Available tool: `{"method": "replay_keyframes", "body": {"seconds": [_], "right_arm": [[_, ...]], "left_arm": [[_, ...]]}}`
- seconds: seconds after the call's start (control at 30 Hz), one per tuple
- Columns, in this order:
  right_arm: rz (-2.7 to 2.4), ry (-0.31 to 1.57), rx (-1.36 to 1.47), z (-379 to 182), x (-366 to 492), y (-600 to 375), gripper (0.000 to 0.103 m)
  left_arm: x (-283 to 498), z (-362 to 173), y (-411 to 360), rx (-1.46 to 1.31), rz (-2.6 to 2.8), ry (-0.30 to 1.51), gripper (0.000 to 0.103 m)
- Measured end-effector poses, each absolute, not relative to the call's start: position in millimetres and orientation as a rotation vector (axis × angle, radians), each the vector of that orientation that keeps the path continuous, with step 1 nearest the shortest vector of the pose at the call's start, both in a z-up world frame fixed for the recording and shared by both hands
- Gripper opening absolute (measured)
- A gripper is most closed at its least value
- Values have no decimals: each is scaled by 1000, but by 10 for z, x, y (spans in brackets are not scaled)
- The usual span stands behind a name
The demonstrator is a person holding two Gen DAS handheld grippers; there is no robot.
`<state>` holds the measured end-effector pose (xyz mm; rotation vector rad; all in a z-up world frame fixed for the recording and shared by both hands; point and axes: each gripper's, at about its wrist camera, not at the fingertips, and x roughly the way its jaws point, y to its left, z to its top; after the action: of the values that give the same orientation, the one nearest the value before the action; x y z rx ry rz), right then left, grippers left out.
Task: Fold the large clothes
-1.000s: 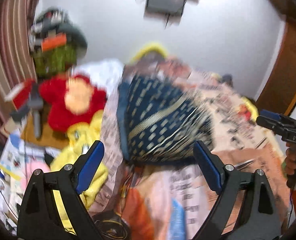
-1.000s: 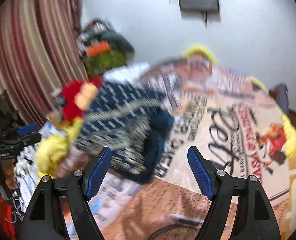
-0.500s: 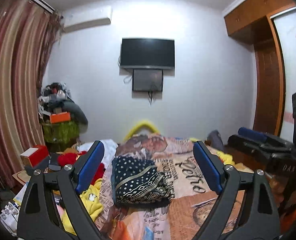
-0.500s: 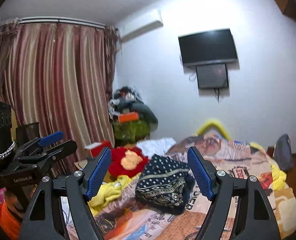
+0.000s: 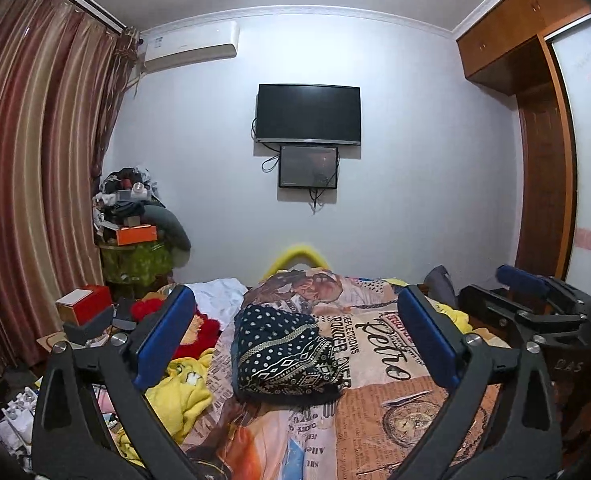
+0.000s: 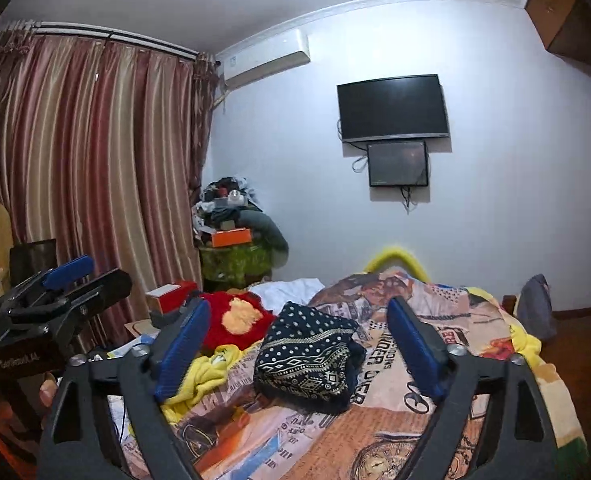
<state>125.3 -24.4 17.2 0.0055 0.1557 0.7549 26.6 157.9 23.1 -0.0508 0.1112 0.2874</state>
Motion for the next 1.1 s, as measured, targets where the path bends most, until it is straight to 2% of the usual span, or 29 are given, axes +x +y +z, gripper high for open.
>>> {"method": "replay_keyframes", "body": {"seconds": [0.07,1.1], "right_arm": [[745,151,13,168,1239,-272,103],[692,170,5,141,1310,-292,103]], "left_arm": [[283,205,1577,-55,284,120,103],[446,48,1684,-89,272,180,103]]}}
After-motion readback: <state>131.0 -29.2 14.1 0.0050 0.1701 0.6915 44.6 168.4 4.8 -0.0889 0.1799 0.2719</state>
